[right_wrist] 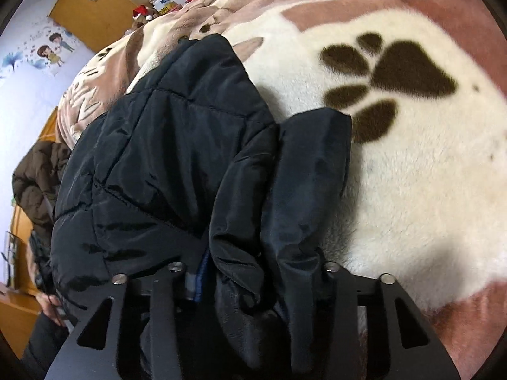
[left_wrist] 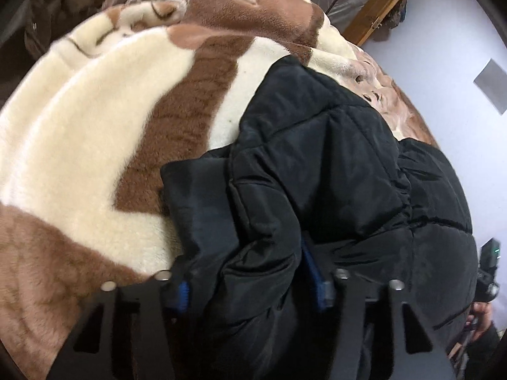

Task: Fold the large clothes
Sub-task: 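Hold the folded edge down with both tools, pressing it onto the bundle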

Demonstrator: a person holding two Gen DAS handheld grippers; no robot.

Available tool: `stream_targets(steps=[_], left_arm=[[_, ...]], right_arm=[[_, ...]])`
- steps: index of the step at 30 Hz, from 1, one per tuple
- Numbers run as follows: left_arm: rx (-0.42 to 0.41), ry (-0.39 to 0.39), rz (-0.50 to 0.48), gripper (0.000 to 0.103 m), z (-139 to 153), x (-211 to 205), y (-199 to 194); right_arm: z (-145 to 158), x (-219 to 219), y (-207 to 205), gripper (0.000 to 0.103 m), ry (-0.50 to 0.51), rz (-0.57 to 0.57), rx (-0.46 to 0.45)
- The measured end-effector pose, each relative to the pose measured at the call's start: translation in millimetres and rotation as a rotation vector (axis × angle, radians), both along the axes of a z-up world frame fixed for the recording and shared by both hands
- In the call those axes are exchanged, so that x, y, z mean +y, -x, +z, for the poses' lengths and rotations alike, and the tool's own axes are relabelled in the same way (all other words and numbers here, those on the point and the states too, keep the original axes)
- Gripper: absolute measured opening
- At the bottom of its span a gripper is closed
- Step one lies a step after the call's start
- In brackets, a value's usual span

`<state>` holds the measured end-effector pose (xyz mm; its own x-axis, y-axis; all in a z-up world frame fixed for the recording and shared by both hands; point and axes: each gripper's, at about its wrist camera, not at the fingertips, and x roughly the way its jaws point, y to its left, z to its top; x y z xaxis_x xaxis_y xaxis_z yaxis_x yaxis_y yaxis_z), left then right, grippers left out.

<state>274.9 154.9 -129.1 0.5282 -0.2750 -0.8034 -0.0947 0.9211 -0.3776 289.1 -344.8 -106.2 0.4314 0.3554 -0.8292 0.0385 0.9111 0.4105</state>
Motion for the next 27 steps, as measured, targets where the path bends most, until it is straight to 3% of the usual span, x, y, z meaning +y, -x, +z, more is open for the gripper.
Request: stream_targets(steps=[2,7,11,16,22,27], left_arm=[[-0.002,-0.038,0.002,0.038,9.6,-4.2,2.8],[-0.028,-0.078,0.018,0.029,40.2,-1.7,19.3],[-0.065,-0.09,0.013,0.028,66.1,-1.1,40.6],[-0.108,-0.08,0.026,0.028,88.9,5.9,75.9],[-0.13,-0.07,0.041,0.028,94.7,17.3,110.4],[-0.134,-0.078,0.046,0.028,98.0,22.7,113.0]], right_arm=[[10.9,2.1,4.1,0.033,0.021,-0.01,-0.01],[43.4,-0.1,19.9,0.026,0.041,-0.01,-0.066],[70.8,-0.8,42.0,0.026,0.051,0.01,-0.111],[84.6,2.1,73.5,0.026,0.034,0.023,-0.138],[88.5,11.0,98.7,0.026,0.024,0.038,-0.141],[93.0,18.1,96.4,0.026,0.024,0.051,-0.152]])
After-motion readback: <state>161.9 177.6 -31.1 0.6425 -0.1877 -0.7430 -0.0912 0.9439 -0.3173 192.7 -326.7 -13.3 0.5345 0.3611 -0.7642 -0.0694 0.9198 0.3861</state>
